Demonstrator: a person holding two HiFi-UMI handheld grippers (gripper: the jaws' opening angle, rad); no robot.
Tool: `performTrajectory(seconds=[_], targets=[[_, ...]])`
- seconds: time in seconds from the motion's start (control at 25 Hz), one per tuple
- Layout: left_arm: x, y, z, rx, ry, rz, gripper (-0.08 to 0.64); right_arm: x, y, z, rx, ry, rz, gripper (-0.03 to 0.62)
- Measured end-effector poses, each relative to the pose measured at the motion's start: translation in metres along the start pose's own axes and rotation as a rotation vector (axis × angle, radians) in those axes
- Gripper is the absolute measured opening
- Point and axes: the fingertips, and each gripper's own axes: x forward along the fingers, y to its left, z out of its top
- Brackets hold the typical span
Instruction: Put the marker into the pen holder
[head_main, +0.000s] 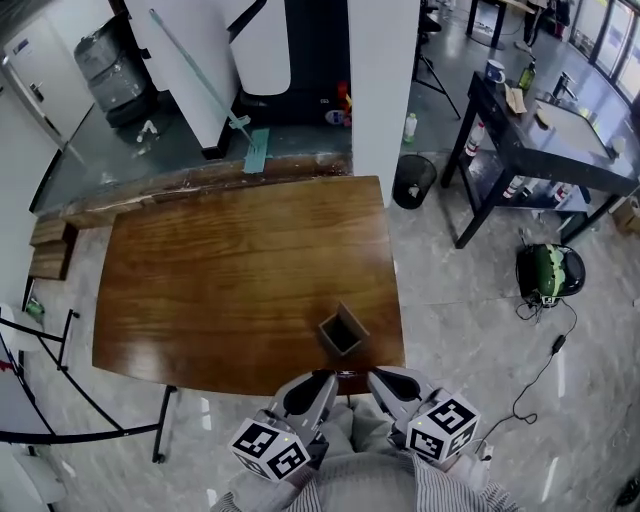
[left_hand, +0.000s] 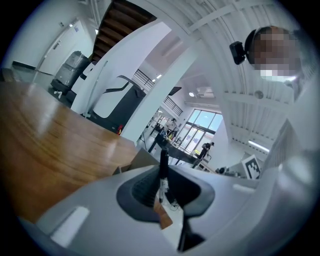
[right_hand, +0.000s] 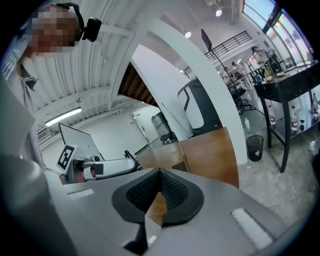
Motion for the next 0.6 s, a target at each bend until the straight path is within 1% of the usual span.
performTrajectory(seconds=[0.12, 0.36, 0.6], targets=[[0.005, 0.009, 0.012, 0.03, -0.016, -0.011, 0.051, 0.008, -0.008, 0.001, 0.007, 0.002, -0.005, -0.001], [0.021, 0.025, 0.031, 0.043, -0.033, -0.007, 0.051, 0.021, -0.015, -0.004, 0.002, 0.034, 0.006, 0.0], [0.032, 0.042, 0.038, 0.049, -0.045, 0.006, 0.051, 0.031, -0.024, -0.006, 0.034, 0.034, 0.0, -0.001]])
